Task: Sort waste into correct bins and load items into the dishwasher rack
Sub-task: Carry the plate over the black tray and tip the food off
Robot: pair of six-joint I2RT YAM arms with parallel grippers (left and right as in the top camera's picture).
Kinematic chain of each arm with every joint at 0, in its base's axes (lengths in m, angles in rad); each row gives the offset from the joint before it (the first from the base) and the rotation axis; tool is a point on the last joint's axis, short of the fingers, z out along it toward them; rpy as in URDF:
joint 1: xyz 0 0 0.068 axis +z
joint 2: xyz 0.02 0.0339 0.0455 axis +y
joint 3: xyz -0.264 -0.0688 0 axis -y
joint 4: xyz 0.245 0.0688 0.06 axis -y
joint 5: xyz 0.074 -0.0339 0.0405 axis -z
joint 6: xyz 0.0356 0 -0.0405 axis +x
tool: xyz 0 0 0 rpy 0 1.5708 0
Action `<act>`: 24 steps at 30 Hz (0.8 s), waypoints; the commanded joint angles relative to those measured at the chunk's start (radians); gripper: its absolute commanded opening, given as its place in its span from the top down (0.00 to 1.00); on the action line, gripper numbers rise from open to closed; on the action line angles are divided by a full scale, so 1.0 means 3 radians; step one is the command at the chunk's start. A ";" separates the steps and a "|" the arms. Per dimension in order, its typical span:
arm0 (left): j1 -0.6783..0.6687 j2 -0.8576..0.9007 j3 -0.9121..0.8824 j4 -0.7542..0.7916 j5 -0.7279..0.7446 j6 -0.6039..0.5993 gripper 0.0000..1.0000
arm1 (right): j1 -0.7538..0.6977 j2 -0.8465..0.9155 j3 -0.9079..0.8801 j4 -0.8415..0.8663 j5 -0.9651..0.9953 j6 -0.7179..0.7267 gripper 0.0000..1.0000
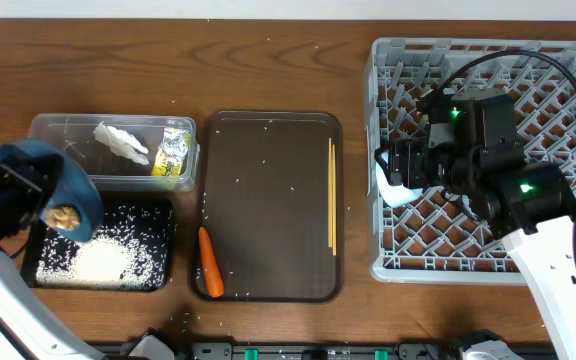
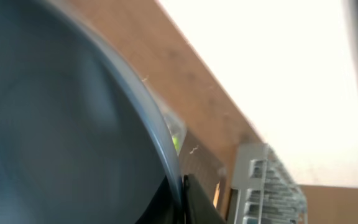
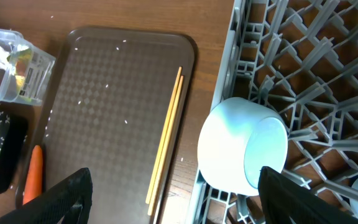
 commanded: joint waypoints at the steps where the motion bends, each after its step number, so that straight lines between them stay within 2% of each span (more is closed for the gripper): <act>1: 0.0131 -0.0039 -0.0188 0.0239 0.1050 0.0413 0.94 | 0.0065 0.0015 0.0041 -0.0001 0.0013 0.0017 0.22; 5: 0.0277 -0.0039 -0.0440 0.0567 0.1443 0.0435 0.94 | 0.0065 0.0015 0.0041 -0.0004 0.0013 0.0015 0.21; 11: 0.0525 -0.0053 -0.0538 0.0449 0.1699 0.0571 0.94 | 0.0065 0.0015 0.0041 -0.0001 0.0078 0.0015 0.20; 19: 0.0809 -0.0263 -0.0538 0.0210 0.1502 0.0582 0.94 | 0.0065 0.0015 0.0041 -0.0004 0.0113 0.0017 0.19; 24: 0.0769 -0.0301 -0.0538 0.0248 0.1498 0.0584 0.94 | 0.0065 0.0015 0.0042 0.0018 0.0123 0.0017 0.18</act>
